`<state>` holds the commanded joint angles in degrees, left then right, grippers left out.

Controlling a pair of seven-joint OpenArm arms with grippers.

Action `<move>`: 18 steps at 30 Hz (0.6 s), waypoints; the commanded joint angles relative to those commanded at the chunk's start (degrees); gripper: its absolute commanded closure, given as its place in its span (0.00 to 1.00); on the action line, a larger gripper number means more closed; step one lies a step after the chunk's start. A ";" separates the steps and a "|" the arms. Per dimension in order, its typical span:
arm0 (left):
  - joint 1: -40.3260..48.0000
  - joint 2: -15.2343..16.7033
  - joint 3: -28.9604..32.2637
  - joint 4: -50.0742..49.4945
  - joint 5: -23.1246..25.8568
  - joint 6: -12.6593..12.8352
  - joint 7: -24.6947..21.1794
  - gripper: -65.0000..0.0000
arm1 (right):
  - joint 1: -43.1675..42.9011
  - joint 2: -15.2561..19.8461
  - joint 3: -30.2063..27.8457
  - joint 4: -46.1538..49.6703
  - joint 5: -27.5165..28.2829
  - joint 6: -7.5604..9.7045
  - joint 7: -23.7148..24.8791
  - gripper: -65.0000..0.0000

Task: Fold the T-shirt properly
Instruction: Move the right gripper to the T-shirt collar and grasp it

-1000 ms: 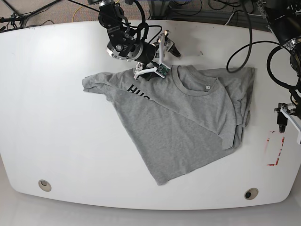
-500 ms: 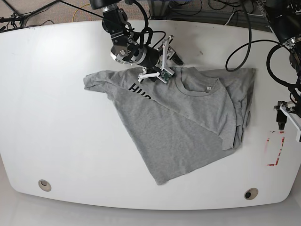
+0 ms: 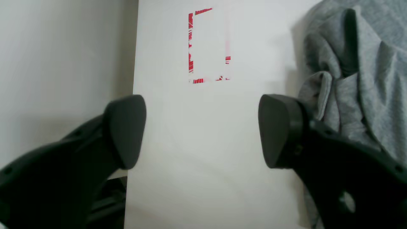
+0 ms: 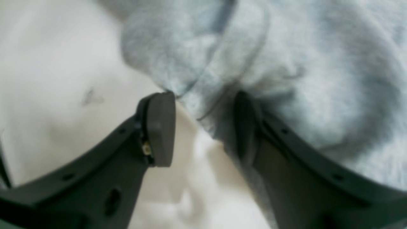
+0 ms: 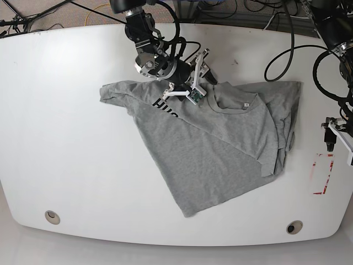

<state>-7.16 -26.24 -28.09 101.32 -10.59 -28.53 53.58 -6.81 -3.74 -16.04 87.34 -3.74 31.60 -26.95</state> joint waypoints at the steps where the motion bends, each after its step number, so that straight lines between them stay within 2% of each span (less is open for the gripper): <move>1: 0.00 0.00 0.00 0.00 0.00 0.00 0.00 0.21 | 0.00 0.09 0.00 -0.09 0.00 -0.35 0.62 0.70; 6: 0.00 0.00 0.00 0.00 0.00 0.00 0.00 0.21 | -0.53 0.09 0.09 0.79 0.00 -0.44 0.88 1.00; 9: 0.00 0.00 0.00 0.00 0.00 0.00 0.00 0.21 | -2.11 0.18 0.26 3.25 0.00 -0.44 0.79 1.00; 12: 0.00 0.00 0.00 -0.09 0.00 0.00 0.00 0.21 | -4.48 1.67 0.26 7.74 0.00 -0.44 -0.26 0.96; 18: 0.00 0.00 0.00 -0.09 0.00 0.00 0.00 0.21 | -8.53 3.52 0.26 19.25 0.53 -0.18 -9.14 0.95</move>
<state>-7.16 -26.24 -28.09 101.23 -10.59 -28.53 53.58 -15.34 -0.22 -15.78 106.59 -3.21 31.43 -36.09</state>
